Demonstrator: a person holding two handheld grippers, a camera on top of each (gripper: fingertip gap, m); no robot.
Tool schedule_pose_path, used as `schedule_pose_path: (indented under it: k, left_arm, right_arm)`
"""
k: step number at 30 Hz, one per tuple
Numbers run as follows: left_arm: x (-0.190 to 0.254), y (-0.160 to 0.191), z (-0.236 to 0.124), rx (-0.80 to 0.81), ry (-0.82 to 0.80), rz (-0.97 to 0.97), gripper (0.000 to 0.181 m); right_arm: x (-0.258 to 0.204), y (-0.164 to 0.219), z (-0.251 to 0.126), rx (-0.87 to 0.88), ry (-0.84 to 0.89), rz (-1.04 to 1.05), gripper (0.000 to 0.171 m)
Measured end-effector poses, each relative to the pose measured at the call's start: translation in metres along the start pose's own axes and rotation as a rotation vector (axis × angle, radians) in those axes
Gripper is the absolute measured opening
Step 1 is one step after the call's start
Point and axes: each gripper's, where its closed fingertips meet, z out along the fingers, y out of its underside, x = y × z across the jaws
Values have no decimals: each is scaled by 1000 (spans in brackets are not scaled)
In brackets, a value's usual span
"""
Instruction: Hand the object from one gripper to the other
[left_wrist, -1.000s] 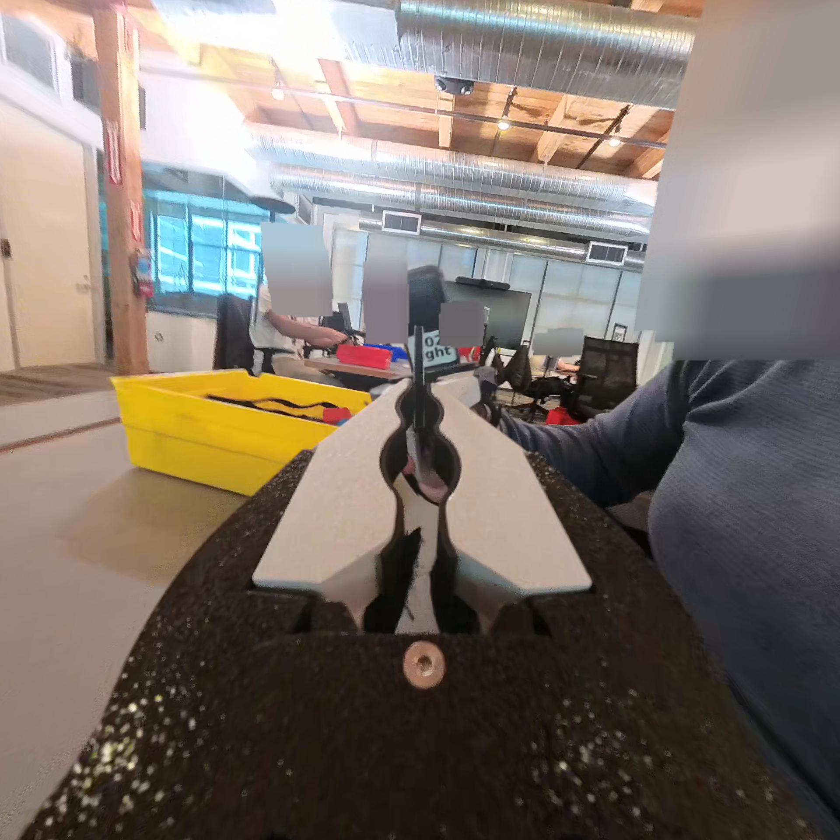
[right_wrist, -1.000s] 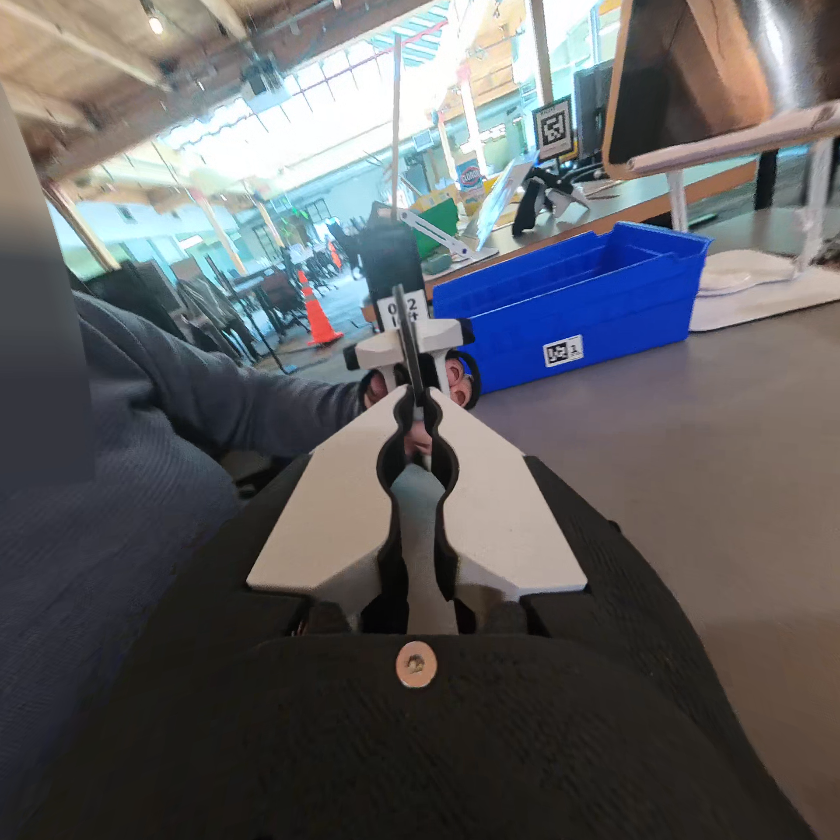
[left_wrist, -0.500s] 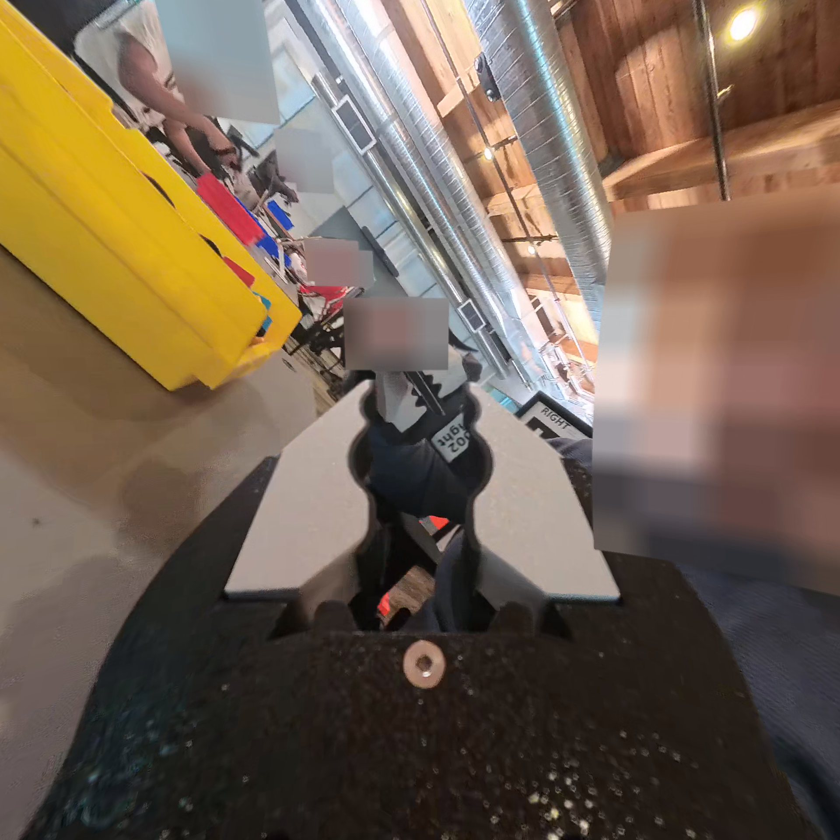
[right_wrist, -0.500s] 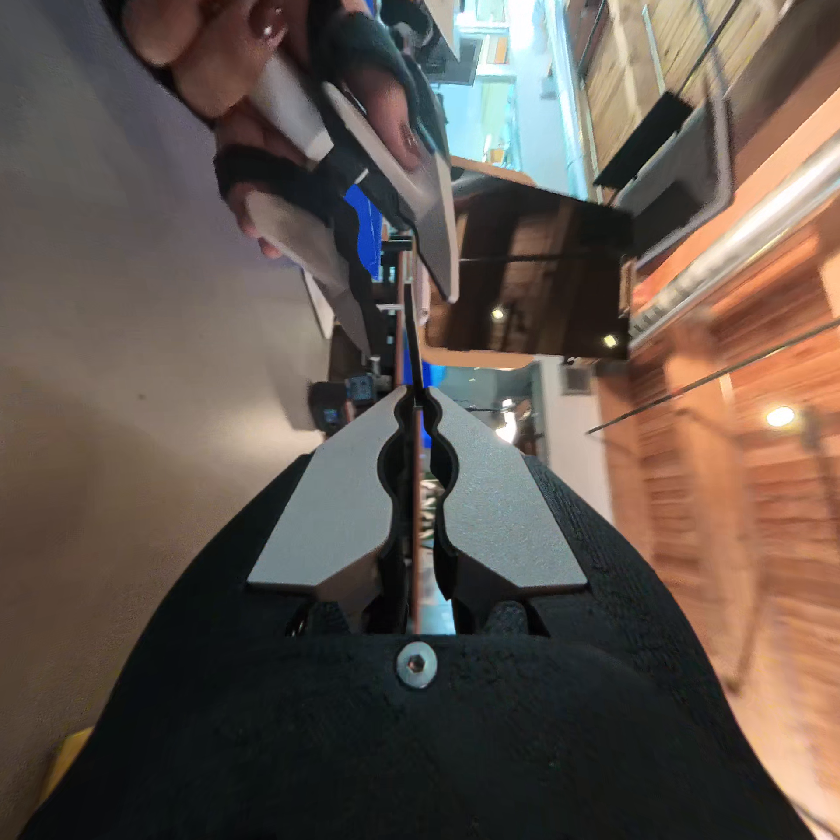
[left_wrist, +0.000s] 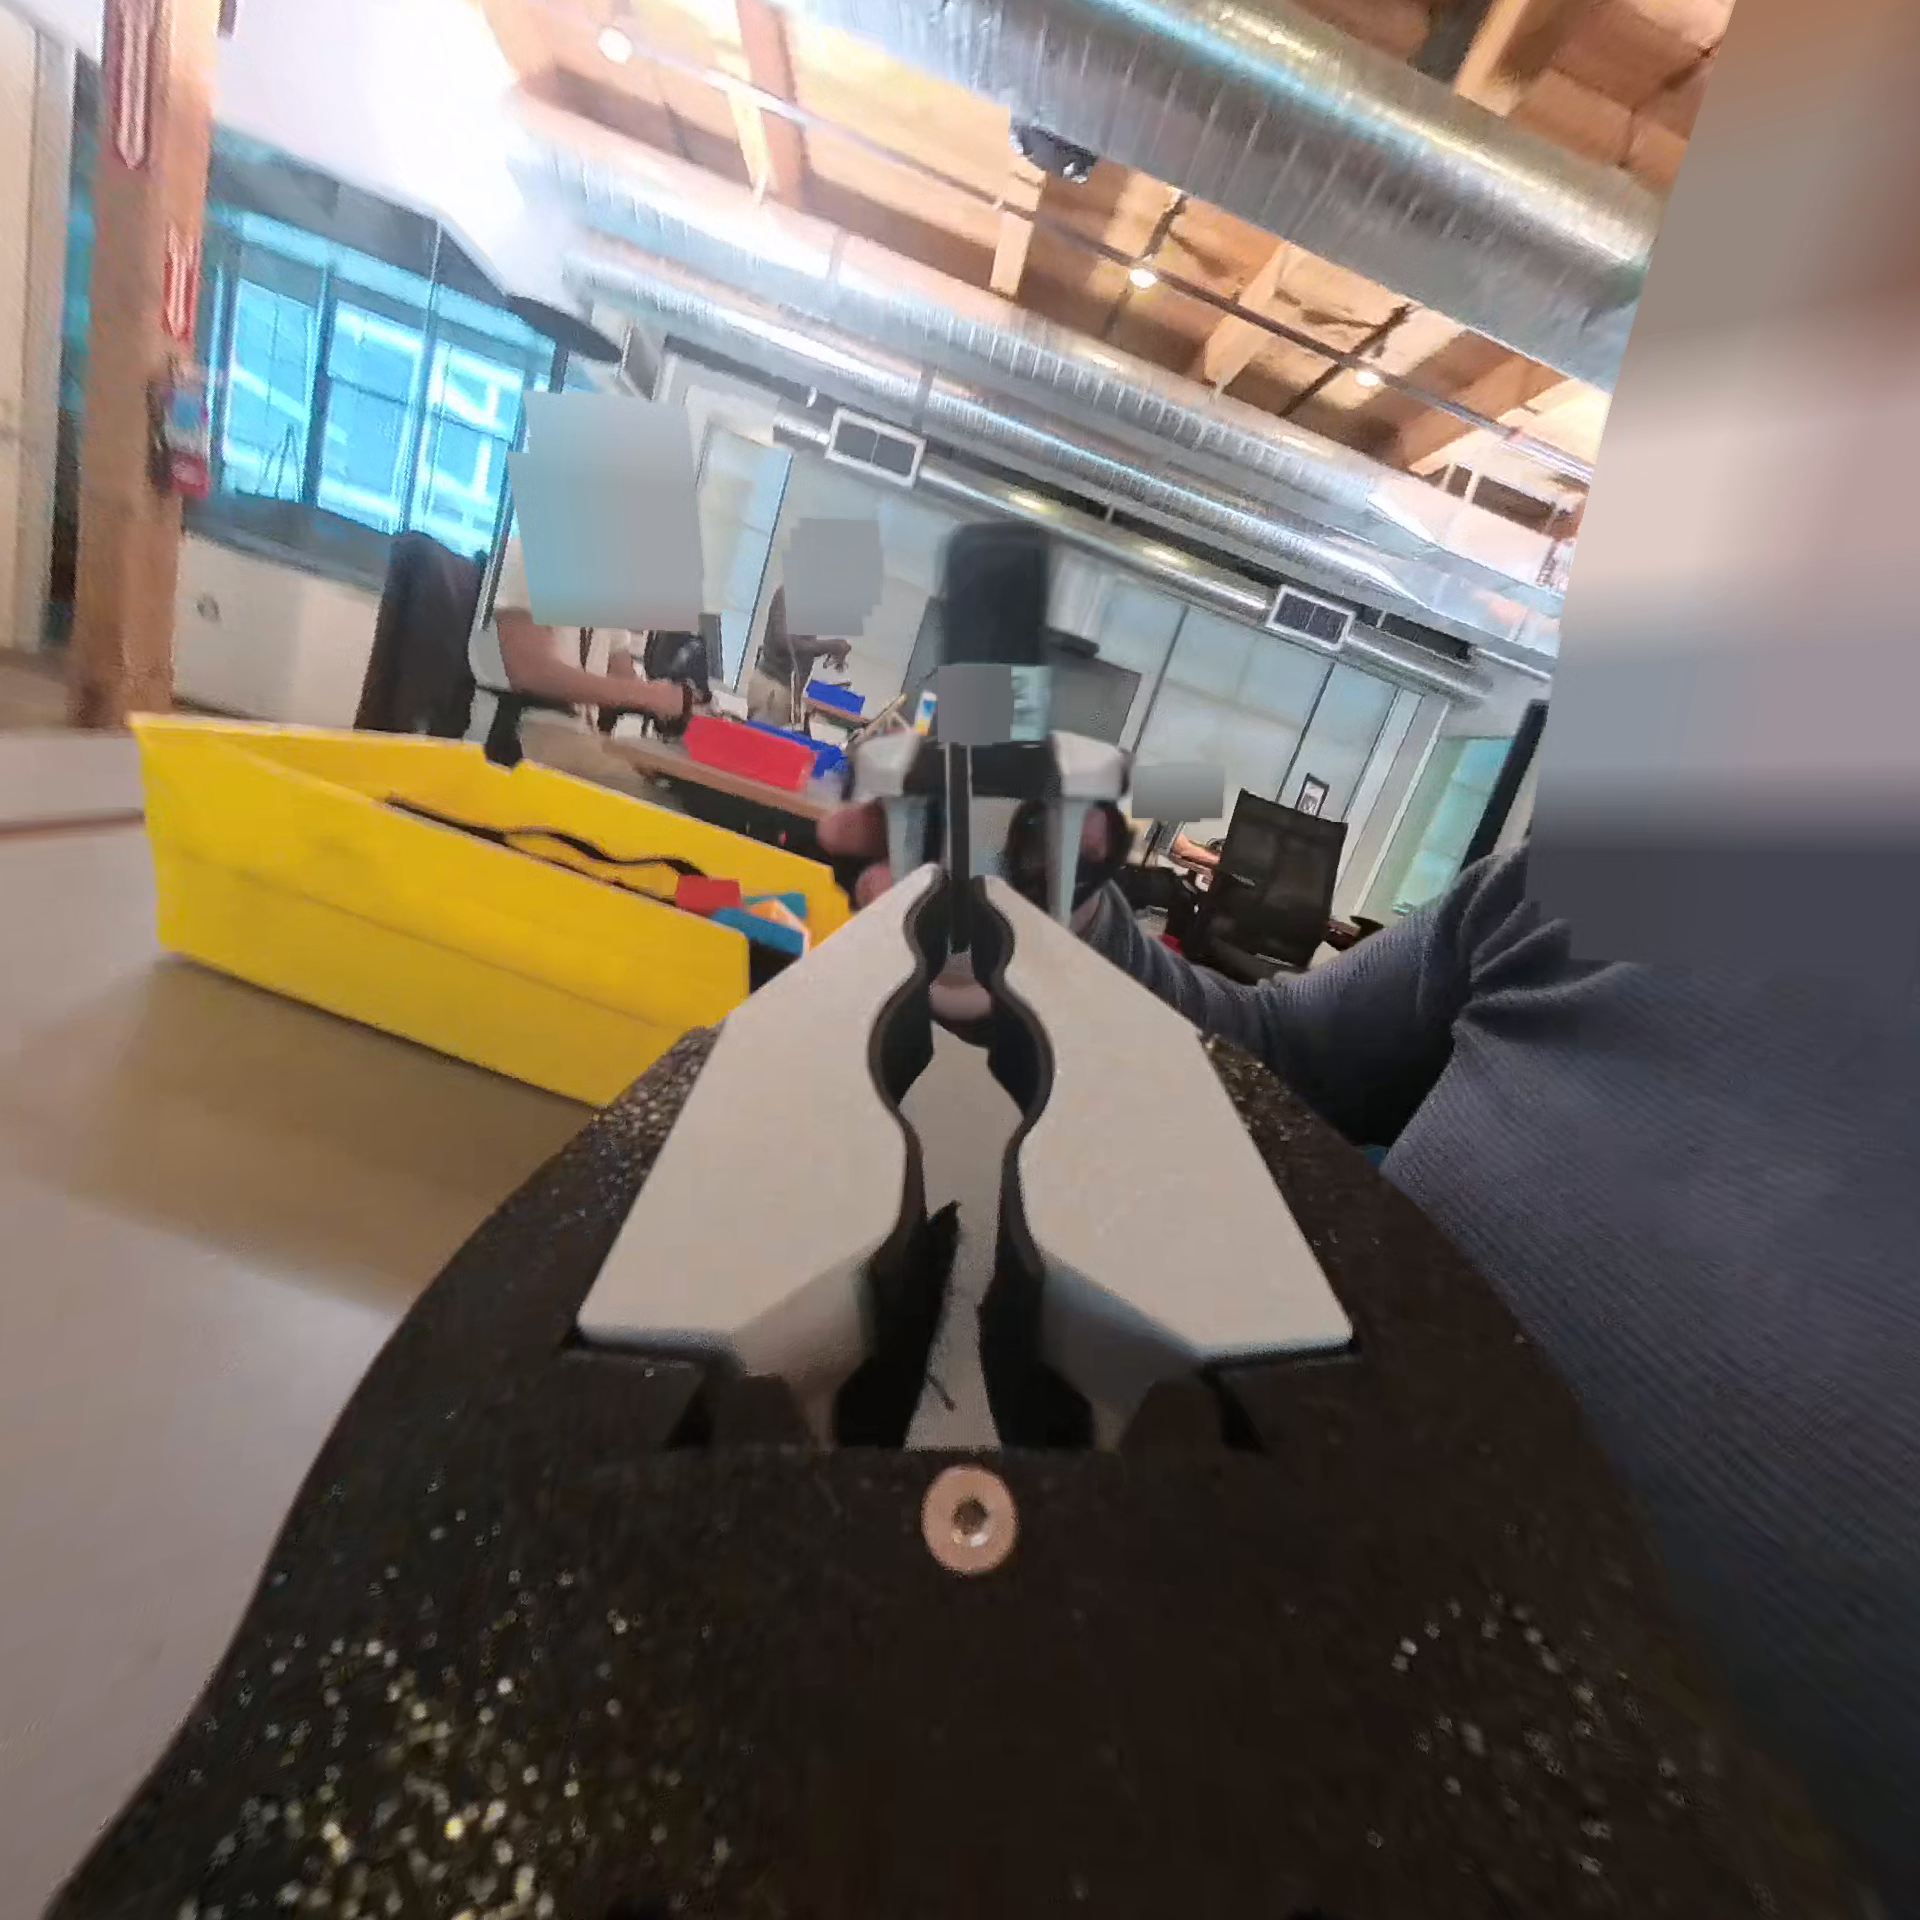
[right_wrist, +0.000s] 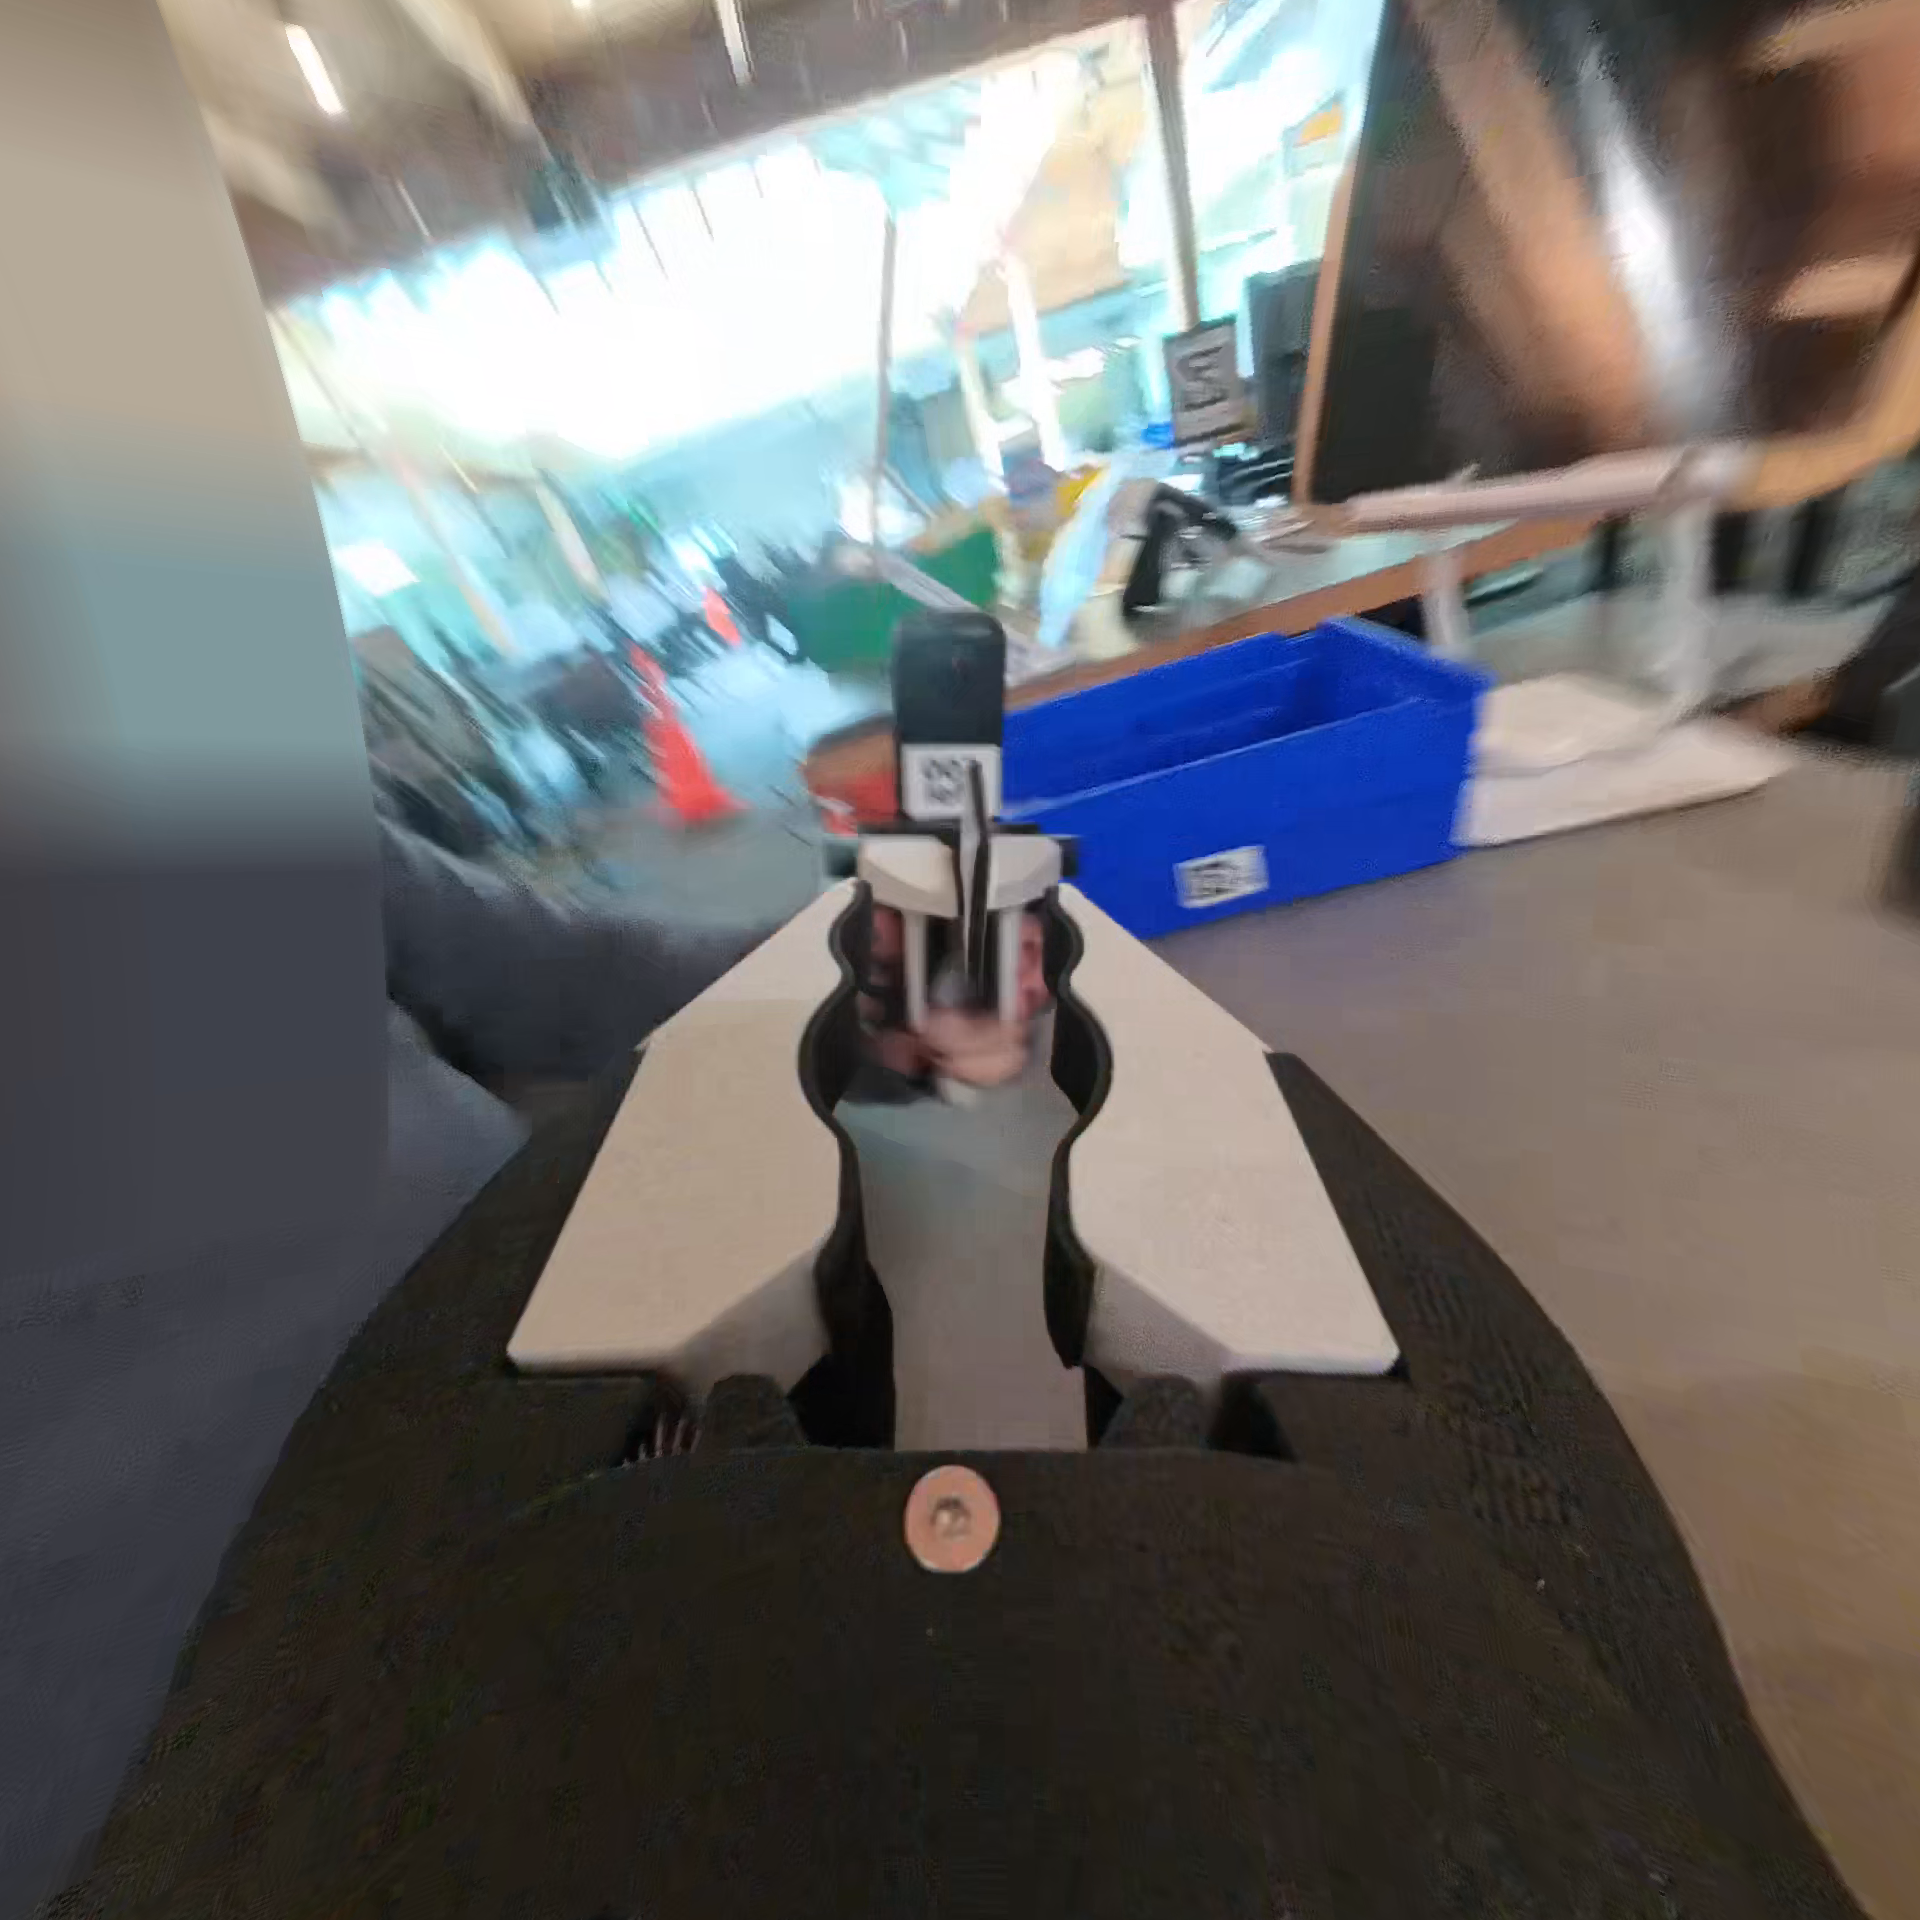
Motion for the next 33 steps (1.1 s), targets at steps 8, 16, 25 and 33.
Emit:
schedule_pose_path:
  k: [8, 16, 25, 33]
  left_arm:
    - [12, 7, 6, -27, 24, 138, 1]
    - [10, 11, 6, -54, 17, 83, 2]
    - [-9, 22, 8, -66, 19, -243, 56]
    - [-7, 22, 9, -47, 80, -385, 49]
  right_arm:
    - [-10, 21, 18, -26, -117, 280, 23]
    - [-3, 27, 20, -6, -84, 260, 4]
    - [25, 33, 7, -186, 237, -378, 1]
    - [35, 31, 0, -358, 478, -1143, 2]
